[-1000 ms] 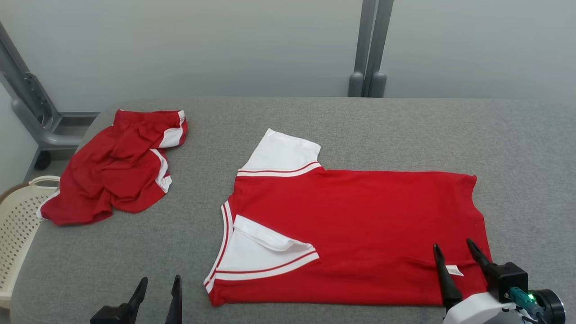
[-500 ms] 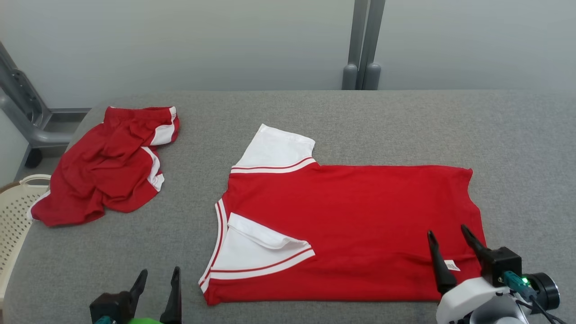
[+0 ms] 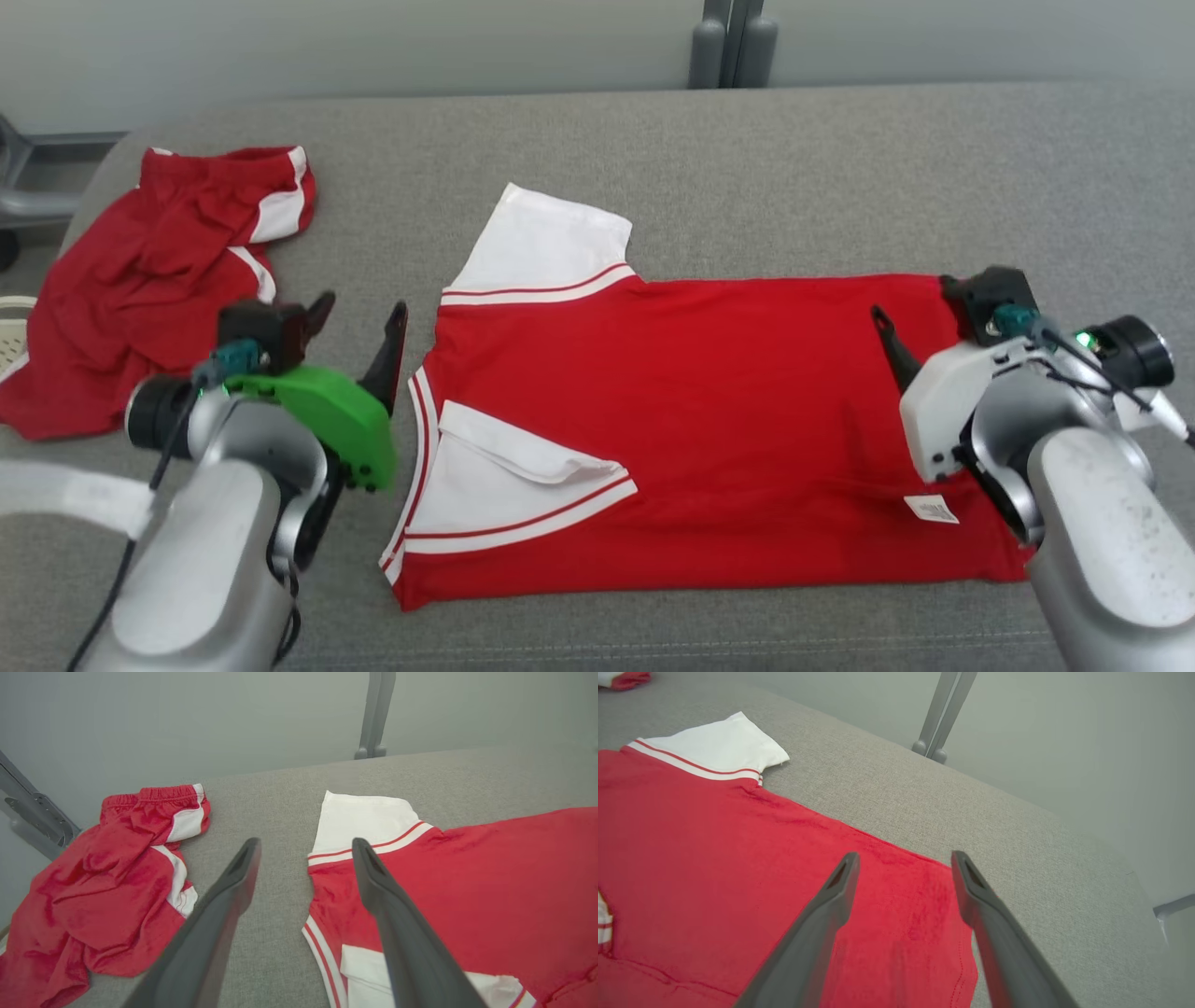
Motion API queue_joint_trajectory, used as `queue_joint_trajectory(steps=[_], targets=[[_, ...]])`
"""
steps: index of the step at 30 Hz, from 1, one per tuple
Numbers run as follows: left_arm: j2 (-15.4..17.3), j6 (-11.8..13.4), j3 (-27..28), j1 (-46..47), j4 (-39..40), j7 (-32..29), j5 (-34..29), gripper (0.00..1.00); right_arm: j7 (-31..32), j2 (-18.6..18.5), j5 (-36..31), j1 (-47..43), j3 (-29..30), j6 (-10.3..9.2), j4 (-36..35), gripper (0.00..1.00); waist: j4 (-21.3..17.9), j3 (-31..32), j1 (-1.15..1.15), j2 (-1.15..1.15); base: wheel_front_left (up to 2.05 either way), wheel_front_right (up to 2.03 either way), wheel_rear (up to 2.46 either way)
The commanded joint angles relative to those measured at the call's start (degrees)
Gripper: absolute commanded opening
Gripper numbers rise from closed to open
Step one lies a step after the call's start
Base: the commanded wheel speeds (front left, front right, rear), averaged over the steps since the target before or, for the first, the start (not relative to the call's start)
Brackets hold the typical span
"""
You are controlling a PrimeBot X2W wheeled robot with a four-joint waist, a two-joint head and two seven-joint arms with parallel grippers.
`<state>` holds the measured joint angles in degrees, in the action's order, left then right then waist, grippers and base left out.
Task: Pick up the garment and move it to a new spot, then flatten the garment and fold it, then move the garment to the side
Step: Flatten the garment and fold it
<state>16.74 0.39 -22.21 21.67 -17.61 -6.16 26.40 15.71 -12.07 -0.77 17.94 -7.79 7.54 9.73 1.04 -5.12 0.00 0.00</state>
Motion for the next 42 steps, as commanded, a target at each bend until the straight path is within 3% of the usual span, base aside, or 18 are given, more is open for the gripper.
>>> queue_joint_trajectory(steps=[1, 5, 11, 17, 25, 33, 34, 36, 37, 38, 39, 42], targets=[[0.0, -1.3, -1.0, 12.0, -4.3, -3.9, -1.9, 1.00, 8.5, -3.8, 3.2, 9.1, -2.0, -0.10, 0.1, 1.00, -3.0, -10.9, 0.00, 0.00, 0.00, 0.00, 0.00], [-0.1, -3.1, -3.0, 22.4, -9.3, -6.7, -4.2, 1.00, 14.6, -5.9, 4.7, 15.7, -1.7, -0.09, -0.4, 1.00, -4.5, -16.6, 0.00, 0.00, 0.00, 0.00, 0.00], [-0.7, -4.5, -4.7, 30.8, -15.3, -9.5, -5.6, 1.00, 18.6, -9.3, 5.9, 19.2, -2.8, -0.09, -2.6, 1.00, -6.0, -21.2, 0.00, 0.00, 0.00, 0.00, 0.00], [-0.4, -5.7, -6.5, 37.1, -21.9, -11.2, -6.9, 1.00, 20.2, -8.9, 6.9, 21.7, -1.7, -0.09, -4.2, 1.00, -8.3, -24.2, 0.00, 0.00, 0.00, 0.00, 0.00], [-1.2, -4.9, -6.5, 42.4, -27.9, -10.5, -7.0, 1.00, 19.4, -7.7, 6.5, 23.3, -1.1, -0.10, -2.9, 1.00, -10.4, -26.4, 0.00, 0.00, 0.00, 0.00, 0.00], [-1.3, -3.2, -6.9, 46.7, -32.7, -13.5, -7.4, 0.99, 18.6, -7.4, 6.1, 23.7, -1.5, -0.09, -1.5, 1.00, -11.7, -27.2, 0.00, 0.00, 0.00, 0.00, 0.00], [-1.4, -3.3, -7.0, 47.0, -33.1, -13.9, -7.3, 0.87, 18.6, -7.4, 6.1, 23.7, -1.6, -0.09, -1.4, 1.00, -11.7, -27.3, 0.00, 0.00, 0.00, 0.00, 0.00], [-1.8, -3.7, -7.2, 47.3, -33.9, -14.9, -6.8, 0.47, 18.6, -7.6, 6.2, 23.8, -1.4, -0.09, -1.2, 1.00, -11.7, -27.4, 0.00, 0.00, 0.00, 0.00, 0.00], [-1.9, -3.9, -7.3, 47.2, -34.3, -15.4, -6.6, 0.41, 18.7, -7.7, 6.3, 23.8, -1.3, -0.09, -1.1, 1.00, -11.6, -27.5, 0.00, 0.00, 0.00, 0.00, 0.00], [-2.1, -4.0, -7.3, 47.2, -34.6, -15.9, -6.4, 0.29, 18.9, -7.8, 6.4, 23.9, -1.2, -0.09, -1.0, 1.00, -11.6, -27.6, 0.00, 0.00, 0.00, 0.00, 0.00], [-2.3, -4.2, -7.5, 47.1, -34.8, -16.2, -6.4, 0.00, 19.1, -7.9, 6.5, 24.0, -1.1, -0.09, -1.0, 1.00, -11.5, -27.7, 0.00, 0.00, 0.00, 0.00, 0.00], [-2.9, -4.1, -7.8, 47.0, -34.8, -15.9, -6.0, 0.00, 19.3, -8.0, 7.0, 25.0, -0.2, -0.09, -1.7, 1.00, -11.1, -28.2, 0.00, 0.00, 0.00, 0.00, 0.00]])
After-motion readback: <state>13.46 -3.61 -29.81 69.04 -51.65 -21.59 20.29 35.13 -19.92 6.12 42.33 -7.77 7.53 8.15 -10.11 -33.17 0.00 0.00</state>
